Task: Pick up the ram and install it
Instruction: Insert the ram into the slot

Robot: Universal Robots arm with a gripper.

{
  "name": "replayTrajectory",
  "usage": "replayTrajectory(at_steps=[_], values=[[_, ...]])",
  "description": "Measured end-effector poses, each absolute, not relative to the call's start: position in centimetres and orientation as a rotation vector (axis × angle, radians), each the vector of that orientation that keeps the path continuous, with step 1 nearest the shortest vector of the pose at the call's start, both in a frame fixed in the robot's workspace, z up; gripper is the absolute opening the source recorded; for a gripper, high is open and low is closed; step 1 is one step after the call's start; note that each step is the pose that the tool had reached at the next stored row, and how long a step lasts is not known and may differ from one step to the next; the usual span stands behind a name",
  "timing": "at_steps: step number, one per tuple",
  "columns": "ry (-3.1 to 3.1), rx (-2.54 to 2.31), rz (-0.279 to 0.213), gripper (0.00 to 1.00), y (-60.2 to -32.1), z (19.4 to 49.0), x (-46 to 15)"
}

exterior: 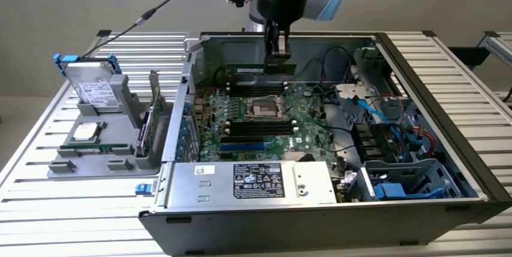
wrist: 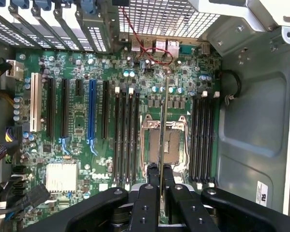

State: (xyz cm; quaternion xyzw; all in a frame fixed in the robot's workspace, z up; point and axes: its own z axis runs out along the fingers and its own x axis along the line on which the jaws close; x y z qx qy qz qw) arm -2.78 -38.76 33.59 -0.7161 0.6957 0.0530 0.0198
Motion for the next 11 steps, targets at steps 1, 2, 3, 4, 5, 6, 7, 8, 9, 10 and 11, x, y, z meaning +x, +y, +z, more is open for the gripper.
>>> replayTrajectory(at_steps=[1,2,3,4,5,6,7,8,9,10,11], values=[[2.158,-2.222,0.164,0.13,-38.8,33.4,-2.8],[2.158,-2.222,0.164,0.13,-38.8,33.2,-2.8],[2.159,-2.222,0.164,0.13,-38.8,33.0,-2.8],[2.158,-2.222,0.164,0.13,-38.8,32.9,-2.8],[2.158,-2.222,0.164,0.13,-38.8,32.7,-2.8],[2.159,-2.222,0.165,0.13,-38.8,32.5,-2.8],[2.159,-2.222,0.165,0.13,-38.8,32.3,-2.8],[2.159,-2.222,0.166,0.13,-38.8,32.1,-2.8],[2.159,-2.222,0.166,0.13,-38.8,32.0,-2.8],[2.16,-2.223,0.167,0.13,-38.8,31.8,-2.8],[2.16,-2.223,0.168,0.13,-38.8,31.6,-2.8]])
